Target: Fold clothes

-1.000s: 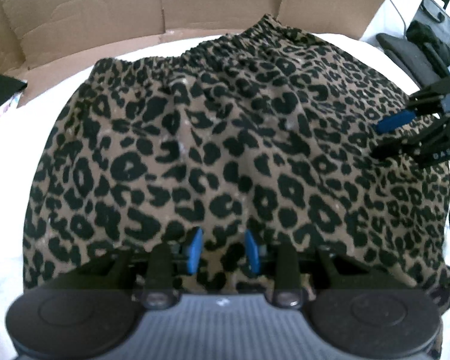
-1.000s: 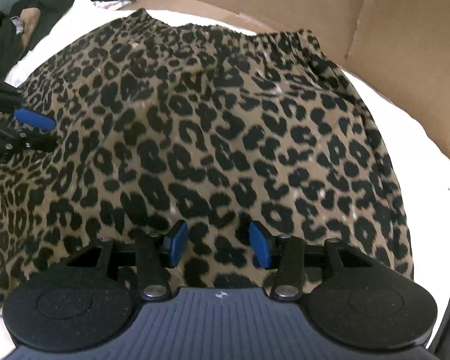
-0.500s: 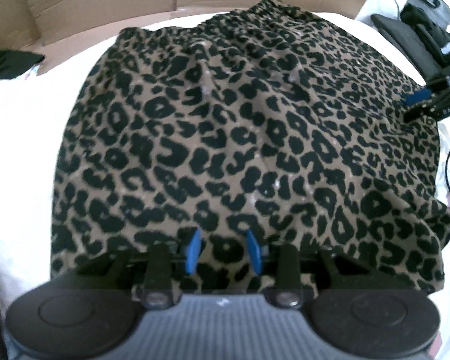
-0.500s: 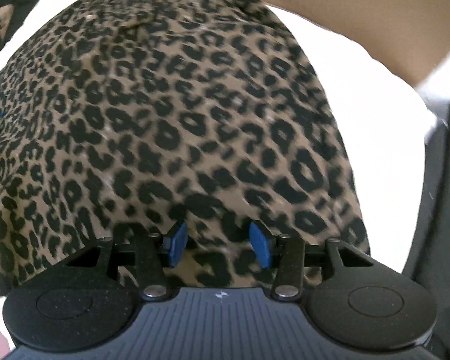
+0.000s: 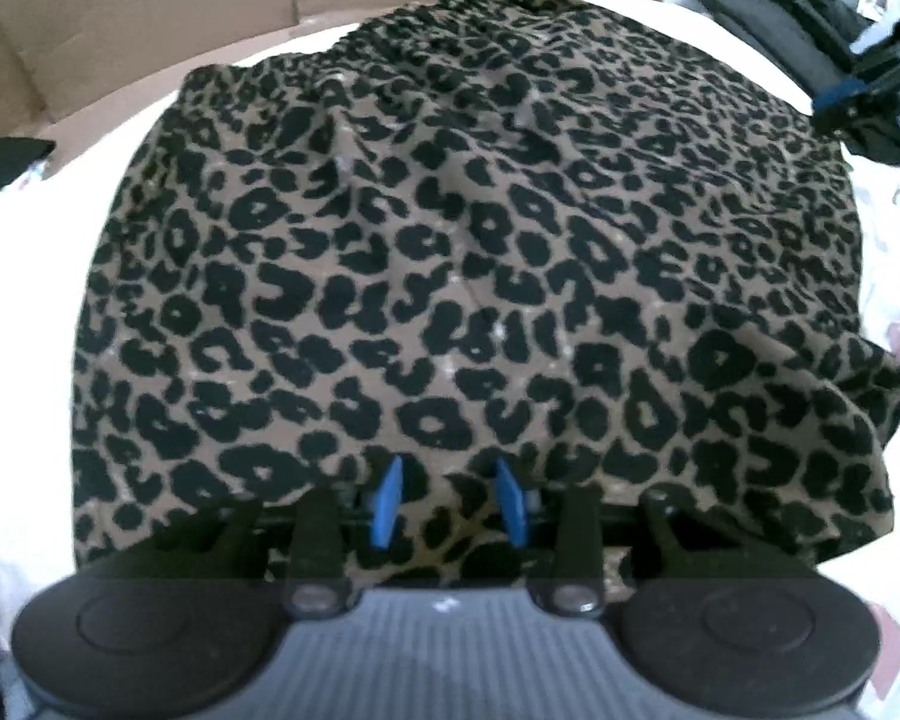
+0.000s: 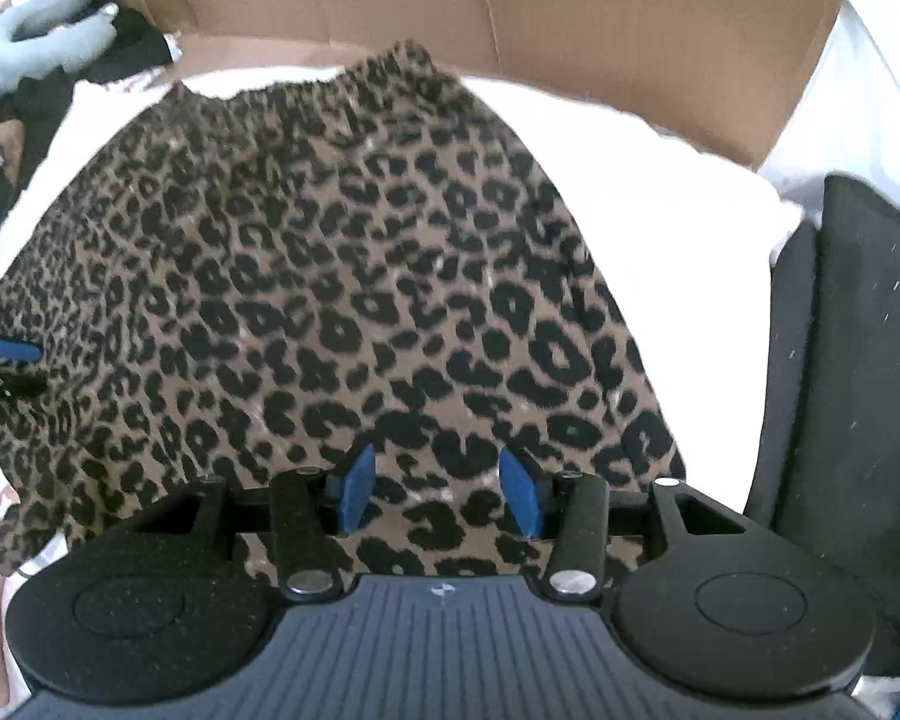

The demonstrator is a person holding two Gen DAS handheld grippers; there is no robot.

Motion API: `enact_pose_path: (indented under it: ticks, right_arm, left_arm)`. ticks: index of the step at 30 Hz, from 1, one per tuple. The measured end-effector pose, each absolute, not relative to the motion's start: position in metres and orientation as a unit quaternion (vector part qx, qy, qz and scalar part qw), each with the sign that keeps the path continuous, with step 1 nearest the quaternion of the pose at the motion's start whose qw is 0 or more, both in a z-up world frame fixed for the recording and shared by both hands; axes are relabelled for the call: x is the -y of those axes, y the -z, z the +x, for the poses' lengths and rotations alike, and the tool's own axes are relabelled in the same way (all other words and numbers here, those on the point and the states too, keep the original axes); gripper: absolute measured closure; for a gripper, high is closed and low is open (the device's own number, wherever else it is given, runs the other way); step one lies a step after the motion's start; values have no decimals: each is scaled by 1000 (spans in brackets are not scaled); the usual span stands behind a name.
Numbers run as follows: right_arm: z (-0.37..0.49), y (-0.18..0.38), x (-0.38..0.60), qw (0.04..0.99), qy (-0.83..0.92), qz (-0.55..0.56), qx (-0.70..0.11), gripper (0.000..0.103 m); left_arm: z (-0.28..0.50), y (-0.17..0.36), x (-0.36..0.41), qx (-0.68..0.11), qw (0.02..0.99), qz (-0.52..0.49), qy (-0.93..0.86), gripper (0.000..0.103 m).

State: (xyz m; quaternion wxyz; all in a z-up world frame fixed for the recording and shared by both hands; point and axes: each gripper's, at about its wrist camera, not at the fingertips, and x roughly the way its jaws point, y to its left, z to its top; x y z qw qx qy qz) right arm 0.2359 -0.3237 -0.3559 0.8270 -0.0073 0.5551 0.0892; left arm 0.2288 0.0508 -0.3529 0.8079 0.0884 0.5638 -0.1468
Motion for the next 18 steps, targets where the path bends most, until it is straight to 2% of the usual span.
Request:
enact_pose_path:
  ticks: [1,7,18]
  right_arm:
    - [236,352,323,830,-89,-15,-550,50]
    - [225,332,331,843,-82,-52,-529,50]
    - [171,321,350,846,-52,-23,-529,50]
  left_arm:
    - [229,349,-54,-563,809,85,144,67]
    - [232,327,-74,-560,816,63,126,68]
    - [222,286,-126,-550,827,85,79,68]
